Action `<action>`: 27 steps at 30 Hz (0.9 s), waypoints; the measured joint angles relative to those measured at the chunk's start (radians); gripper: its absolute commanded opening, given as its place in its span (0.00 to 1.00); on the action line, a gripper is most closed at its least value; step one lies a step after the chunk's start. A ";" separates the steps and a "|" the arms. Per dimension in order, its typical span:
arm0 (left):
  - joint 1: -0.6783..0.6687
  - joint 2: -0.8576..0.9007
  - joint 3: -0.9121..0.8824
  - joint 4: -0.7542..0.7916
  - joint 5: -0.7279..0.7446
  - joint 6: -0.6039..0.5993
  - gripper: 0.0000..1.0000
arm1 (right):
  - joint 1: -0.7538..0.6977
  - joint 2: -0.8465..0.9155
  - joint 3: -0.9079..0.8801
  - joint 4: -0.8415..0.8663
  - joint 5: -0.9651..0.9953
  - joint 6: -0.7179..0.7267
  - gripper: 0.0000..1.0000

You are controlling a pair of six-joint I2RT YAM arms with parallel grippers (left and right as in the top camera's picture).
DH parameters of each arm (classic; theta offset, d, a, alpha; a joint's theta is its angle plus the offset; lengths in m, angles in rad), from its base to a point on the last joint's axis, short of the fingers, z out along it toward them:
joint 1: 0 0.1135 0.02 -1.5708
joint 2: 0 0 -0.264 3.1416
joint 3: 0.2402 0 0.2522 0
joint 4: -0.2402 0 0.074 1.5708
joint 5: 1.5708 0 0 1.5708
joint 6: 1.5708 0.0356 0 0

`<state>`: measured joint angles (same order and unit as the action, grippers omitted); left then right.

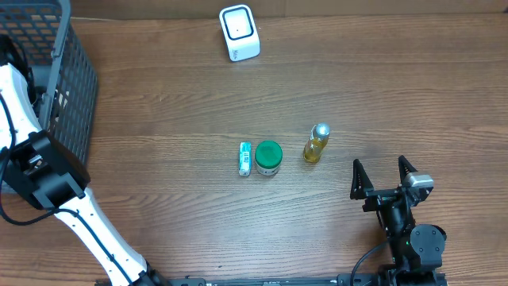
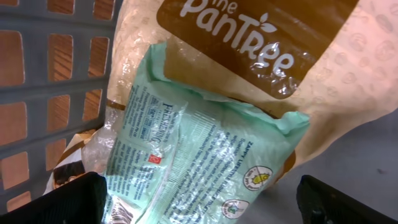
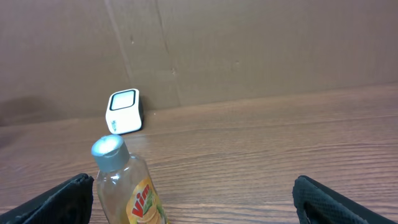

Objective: Scan the item barcode
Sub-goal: 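Grasp the brown-white PanTree pouch with the teal packet in the basket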

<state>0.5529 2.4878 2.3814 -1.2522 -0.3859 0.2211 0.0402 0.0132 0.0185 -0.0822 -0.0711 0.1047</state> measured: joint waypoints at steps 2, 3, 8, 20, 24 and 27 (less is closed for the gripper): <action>0.001 0.000 0.000 0.000 -0.003 0.000 1.00 | 0.000 0.000 0.000 0.000 0.000 0.000 1.00; 0.002 0.000 0.000 0.001 -0.005 0.002 1.00 | 0.000 0.000 0.000 0.000 0.001 0.000 1.00; 0.011 0.000 0.000 0.018 0.016 0.042 1.00 | 0.000 0.000 0.000 0.000 0.001 0.000 1.00; 0.094 0.007 0.000 0.038 0.172 0.083 1.00 | 0.000 0.000 0.000 0.000 0.000 0.000 1.00; 0.111 0.045 0.001 0.037 0.232 0.092 1.00 | 0.000 0.000 0.000 0.000 0.001 0.000 1.00; 0.112 0.072 0.017 0.026 0.238 0.094 1.00 | 0.000 0.000 0.000 0.000 0.001 0.000 1.00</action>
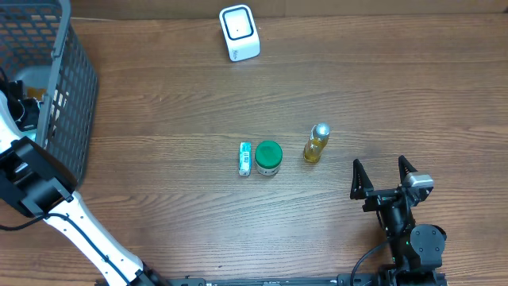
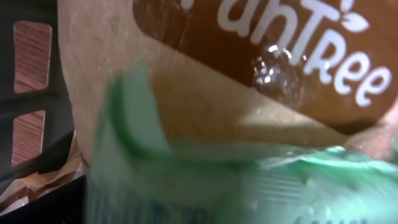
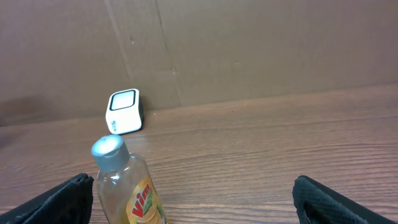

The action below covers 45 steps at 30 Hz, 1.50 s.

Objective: Scan the item barcode
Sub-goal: 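Grasp the brown-white PanTree pouch with the teal packet in the basket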

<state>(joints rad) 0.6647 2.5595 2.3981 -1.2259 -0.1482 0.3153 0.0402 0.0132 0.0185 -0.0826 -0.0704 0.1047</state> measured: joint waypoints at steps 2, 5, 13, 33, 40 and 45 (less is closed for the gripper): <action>0.000 0.006 0.011 -0.007 0.002 0.000 0.94 | 0.000 0.000 0.000 0.000 0.000 0.000 1.00; 0.000 0.014 0.019 -0.009 0.010 0.000 0.66 | 0.000 0.000 0.000 0.000 0.000 0.000 1.00; 0.000 0.014 0.023 0.002 0.010 0.005 0.33 | 0.000 0.000 0.000 0.001 0.000 0.000 1.00; 0.005 -0.273 -0.027 0.068 0.225 -0.192 0.20 | 0.000 0.000 0.000 0.000 0.000 0.000 1.00; 0.005 -0.619 -0.019 0.076 0.369 -0.340 0.18 | 0.000 0.000 0.000 0.000 0.000 0.000 1.00; -0.010 -0.770 -0.013 -0.025 0.480 -0.441 0.08 | 0.000 0.000 0.000 0.000 0.000 0.000 1.00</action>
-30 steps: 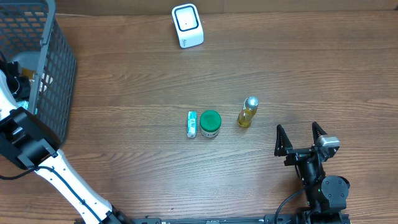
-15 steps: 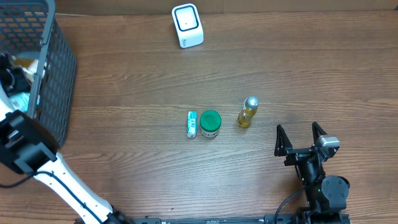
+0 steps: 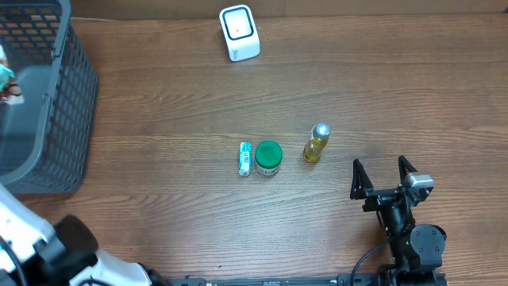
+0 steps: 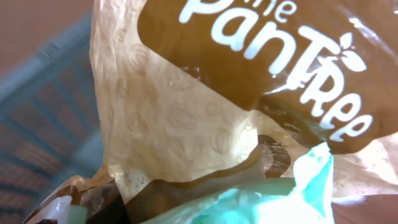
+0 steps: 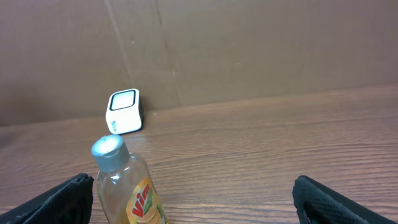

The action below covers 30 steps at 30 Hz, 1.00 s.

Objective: Scan the item barcode
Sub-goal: 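Grasp the brown-white PanTree pouch with the teal packet in the basket, then lift the pouch out and lower it onto the table left of the jar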

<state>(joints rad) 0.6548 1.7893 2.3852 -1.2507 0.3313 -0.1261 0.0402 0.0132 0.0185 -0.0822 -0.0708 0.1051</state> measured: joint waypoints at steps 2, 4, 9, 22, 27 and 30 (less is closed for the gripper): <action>-0.019 -0.034 0.000 -0.048 0.024 -0.040 0.04 | 0.000 0.000 0.000 0.000 0.000 -0.001 1.00; -0.050 -0.055 0.000 -0.116 0.040 -0.069 0.04 | 0.000 0.000 0.000 0.000 0.000 0.000 1.00; -0.163 -0.060 -0.001 -0.313 0.055 -0.084 0.05 | 0.000 0.000 0.000 0.000 0.000 0.000 1.00; -0.656 0.025 -0.067 -0.412 -0.045 -0.071 0.04 | 0.000 0.000 0.000 0.000 0.000 0.000 1.00; -0.811 0.049 -0.182 -0.341 -0.117 -0.158 0.04 | 0.000 0.000 0.000 0.000 0.000 0.000 1.00; -0.879 0.050 -0.298 -0.253 -0.171 -0.214 0.05 | 0.000 0.000 0.000 0.000 0.000 0.000 1.00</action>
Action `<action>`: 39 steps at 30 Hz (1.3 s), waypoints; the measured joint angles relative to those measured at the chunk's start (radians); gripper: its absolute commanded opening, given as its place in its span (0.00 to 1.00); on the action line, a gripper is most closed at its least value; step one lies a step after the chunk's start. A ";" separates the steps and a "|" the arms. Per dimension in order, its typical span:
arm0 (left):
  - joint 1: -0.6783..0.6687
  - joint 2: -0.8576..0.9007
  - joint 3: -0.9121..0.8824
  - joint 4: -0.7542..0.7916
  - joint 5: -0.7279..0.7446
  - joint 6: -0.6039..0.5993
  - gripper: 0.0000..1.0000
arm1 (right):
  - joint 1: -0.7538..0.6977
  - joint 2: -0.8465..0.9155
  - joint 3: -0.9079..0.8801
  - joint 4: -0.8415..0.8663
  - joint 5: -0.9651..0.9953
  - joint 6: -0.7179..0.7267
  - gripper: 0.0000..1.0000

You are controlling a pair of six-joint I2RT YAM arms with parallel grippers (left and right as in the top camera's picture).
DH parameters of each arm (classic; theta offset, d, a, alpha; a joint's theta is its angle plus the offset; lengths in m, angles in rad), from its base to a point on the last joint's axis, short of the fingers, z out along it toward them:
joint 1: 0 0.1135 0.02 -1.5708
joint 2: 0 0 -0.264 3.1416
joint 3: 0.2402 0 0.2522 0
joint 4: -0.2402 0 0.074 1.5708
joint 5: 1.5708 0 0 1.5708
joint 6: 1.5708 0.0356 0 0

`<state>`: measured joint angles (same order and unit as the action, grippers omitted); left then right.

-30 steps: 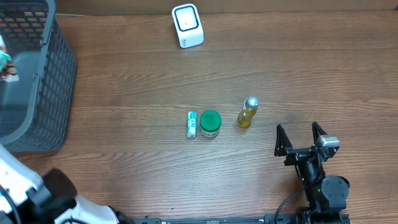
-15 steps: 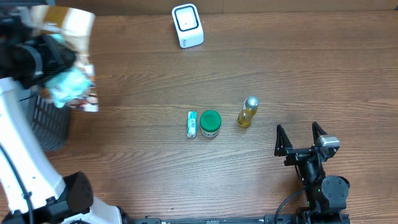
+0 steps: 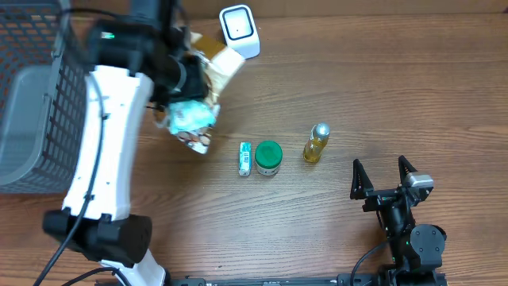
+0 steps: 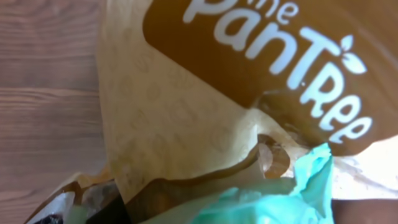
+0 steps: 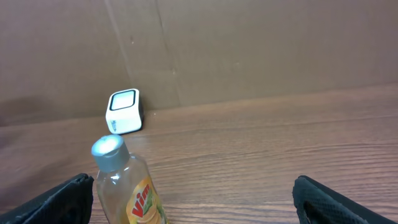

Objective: Scan the item barcode
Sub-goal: 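Lift the pouch out and lower it onto the table left of the jar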

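Observation:
My left gripper (image 3: 189,83) hangs over the table's back left, just left of the white scanner (image 3: 239,32). It is shut on a bundle of a tan-and-brown Pantree bag (image 3: 217,63) and a mint green packet (image 3: 191,116). The bag (image 4: 205,93) fills the left wrist view with the mint packet (image 4: 273,200) at the bottom, and the fingers are hidden behind them. No barcode shows. At the front right my right gripper (image 3: 385,179) rests open, holding nothing. The scanner (image 5: 123,111) stands far ahead of it.
A grey mesh basket (image 3: 73,103) stands at the left edge. Mid-table are a small tube (image 3: 245,158), a green-lidded jar (image 3: 268,157) and a yellow Vim bottle (image 3: 316,143). The bottle (image 5: 127,180) is just inside my right gripper's (image 5: 194,194) left finger.
My left arm has moved from the basket at the far left to over the table beside the scanner, carrying the tan bag and mint packet. The right arm has not moved.
My left gripper was open inside the basket, its fingers on either side of the mint packet lying on the tan bag. Then it was pressed close onto them. Later the bundle was raised over the basket, and now it hangs by the scanner.

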<state>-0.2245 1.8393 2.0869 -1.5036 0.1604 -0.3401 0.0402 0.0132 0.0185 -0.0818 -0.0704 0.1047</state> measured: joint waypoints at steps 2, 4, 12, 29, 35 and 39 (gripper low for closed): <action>-0.040 0.003 -0.089 0.058 -0.026 -0.032 0.04 | 0.000 0.000 0.000 -0.001 0.000 0.000 1.00; -0.067 0.007 -0.165 0.102 -0.048 -0.062 0.05 | 0.000 0.000 0.000 -0.001 0.000 0.000 1.00; -0.102 0.012 -0.451 0.259 -0.182 -0.270 0.06 | 0.000 0.000 0.000 -0.001 0.000 0.000 1.00; -0.103 0.013 -0.827 0.610 -0.191 -0.360 0.11 | 0.000 0.000 0.000 -0.001 0.000 0.000 1.00; -0.103 0.013 -0.828 0.615 -0.191 -0.360 0.26 | 0.000 0.000 0.000 -0.001 0.000 0.000 1.00; -0.103 0.013 -0.828 0.615 -0.191 -0.360 0.35 | 0.000 0.000 0.000 0.000 0.000 0.000 1.00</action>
<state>-0.3275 1.8523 1.2587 -0.8886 -0.0307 -0.7006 0.0402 0.0132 0.0185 -0.0822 -0.0708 0.1047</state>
